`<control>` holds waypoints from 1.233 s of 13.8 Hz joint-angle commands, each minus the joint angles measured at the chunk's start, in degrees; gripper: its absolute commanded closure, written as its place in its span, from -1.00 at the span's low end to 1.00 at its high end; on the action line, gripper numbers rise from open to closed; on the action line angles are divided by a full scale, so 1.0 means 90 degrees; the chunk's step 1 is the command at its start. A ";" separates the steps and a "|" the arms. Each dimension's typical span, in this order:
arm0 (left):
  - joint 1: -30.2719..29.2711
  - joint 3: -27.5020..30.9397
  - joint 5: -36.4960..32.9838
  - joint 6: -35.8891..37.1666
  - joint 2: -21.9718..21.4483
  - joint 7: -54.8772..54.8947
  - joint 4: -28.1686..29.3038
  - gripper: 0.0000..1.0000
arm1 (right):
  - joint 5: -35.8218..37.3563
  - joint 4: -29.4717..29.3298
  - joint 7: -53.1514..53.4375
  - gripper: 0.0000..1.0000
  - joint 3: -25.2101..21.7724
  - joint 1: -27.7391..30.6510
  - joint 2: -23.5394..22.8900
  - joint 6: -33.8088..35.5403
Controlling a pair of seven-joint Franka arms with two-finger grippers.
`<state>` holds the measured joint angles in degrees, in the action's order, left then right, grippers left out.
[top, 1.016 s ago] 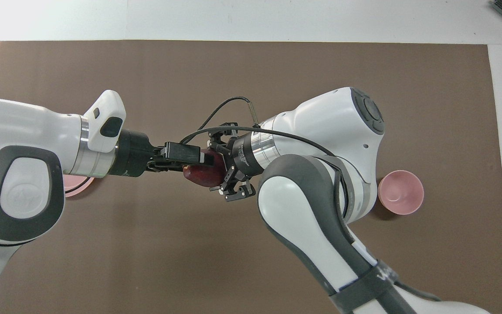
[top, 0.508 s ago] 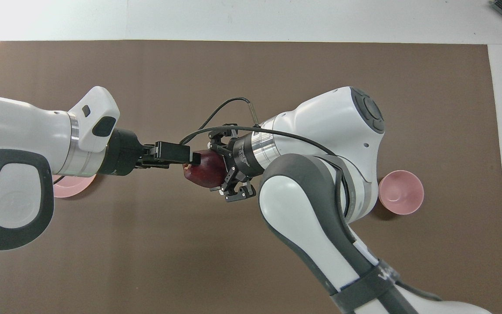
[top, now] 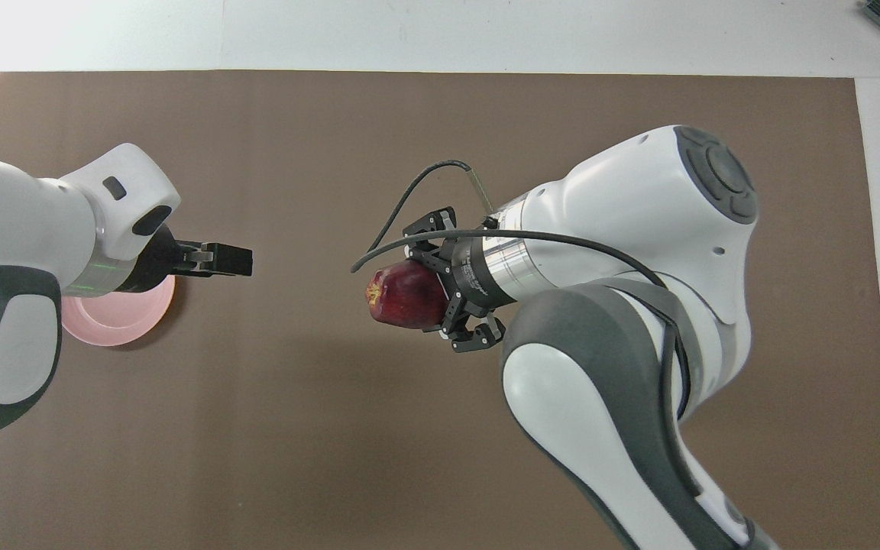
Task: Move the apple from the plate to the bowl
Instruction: 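Open the left gripper and draw it back while the right gripper holds the apple, then move the apple with the right gripper over the pink bowl and lower it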
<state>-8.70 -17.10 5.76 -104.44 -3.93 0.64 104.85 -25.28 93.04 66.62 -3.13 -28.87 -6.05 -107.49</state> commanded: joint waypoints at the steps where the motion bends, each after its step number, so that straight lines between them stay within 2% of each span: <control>1: -0.0020 0.0307 -0.0346 0.1044 -0.0003 0.0630 -0.0827 -1.00 | 0.0269 0.0034 -0.1322 1.00 0.0016 0.0384 0.0212 0.0505; 6: 0.0077 0.0455 -0.1108 0.2452 0.0104 0.0729 -0.2010 -1.00 | 0.1332 0.0053 -0.3707 1.00 0.0026 0.0795 0.0301 0.1053; 8: 0.0029 0.0445 -0.1081 0.2406 0.0075 0.0758 -0.1954 -1.00 | 0.1714 0.0150 -0.4226 1.00 0.0026 0.0951 0.0398 0.1268; 11: -0.0137 0.0523 -0.0865 0.2366 0.0056 0.0739 -0.1865 -1.00 | 0.1783 0.0920 -0.5278 1.00 0.0016 0.1613 0.0749 0.1211; 14: -0.0157 0.0523 -0.0865 0.2366 0.0056 0.0642 -0.1875 -1.00 | 0.2436 0.1614 -0.5917 1.00 0.0026 0.2093 0.0916 0.1046; 16: -0.0215 0.0533 -0.0884 0.2483 0.0036 0.0690 -0.1875 -1.00 | 0.2759 0.2062 -0.5956 1.00 0.0026 0.2269 0.0916 0.0530; 17: -0.0496 0.0533 -0.0865 0.2445 0.0046 0.0642 -0.1865 -1.00 | 0.2876 0.2403 -0.6044 1.00 0.0026 0.2366 0.0916 0.0150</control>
<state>-10.11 -12.25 -2.66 -83.37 -3.46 6.51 88.44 -1.94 108.25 13.92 -3.67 -8.93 0.13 -100.73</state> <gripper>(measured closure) 0.000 0.264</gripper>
